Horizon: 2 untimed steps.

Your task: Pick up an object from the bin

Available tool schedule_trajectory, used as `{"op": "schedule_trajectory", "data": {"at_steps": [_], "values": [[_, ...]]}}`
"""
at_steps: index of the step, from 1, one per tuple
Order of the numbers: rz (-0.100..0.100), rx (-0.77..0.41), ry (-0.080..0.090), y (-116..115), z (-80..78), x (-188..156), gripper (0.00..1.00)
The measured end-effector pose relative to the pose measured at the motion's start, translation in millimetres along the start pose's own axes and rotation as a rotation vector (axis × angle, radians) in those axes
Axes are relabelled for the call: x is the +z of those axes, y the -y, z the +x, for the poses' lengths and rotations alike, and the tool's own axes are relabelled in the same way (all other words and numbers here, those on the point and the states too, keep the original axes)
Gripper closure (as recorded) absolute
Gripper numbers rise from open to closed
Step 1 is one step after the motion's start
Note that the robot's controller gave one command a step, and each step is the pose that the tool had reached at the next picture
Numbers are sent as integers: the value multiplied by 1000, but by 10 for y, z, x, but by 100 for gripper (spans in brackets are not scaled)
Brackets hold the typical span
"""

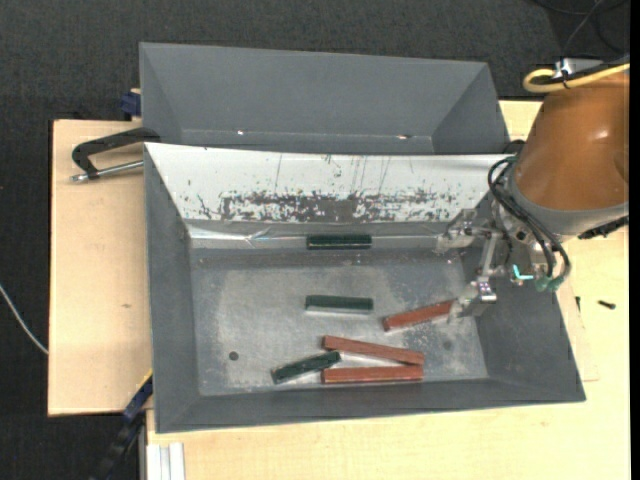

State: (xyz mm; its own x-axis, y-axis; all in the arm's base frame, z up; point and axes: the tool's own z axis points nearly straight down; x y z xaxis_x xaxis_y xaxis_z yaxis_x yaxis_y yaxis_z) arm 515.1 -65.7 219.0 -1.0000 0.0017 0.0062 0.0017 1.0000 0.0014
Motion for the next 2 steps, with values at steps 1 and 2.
{"op": "schedule_trajectory", "data": {"at_steps": [1,2], "values": [[1,-2,8,-2,-16,-37,0],[2,-45,15,33,-84,422,0]]}}
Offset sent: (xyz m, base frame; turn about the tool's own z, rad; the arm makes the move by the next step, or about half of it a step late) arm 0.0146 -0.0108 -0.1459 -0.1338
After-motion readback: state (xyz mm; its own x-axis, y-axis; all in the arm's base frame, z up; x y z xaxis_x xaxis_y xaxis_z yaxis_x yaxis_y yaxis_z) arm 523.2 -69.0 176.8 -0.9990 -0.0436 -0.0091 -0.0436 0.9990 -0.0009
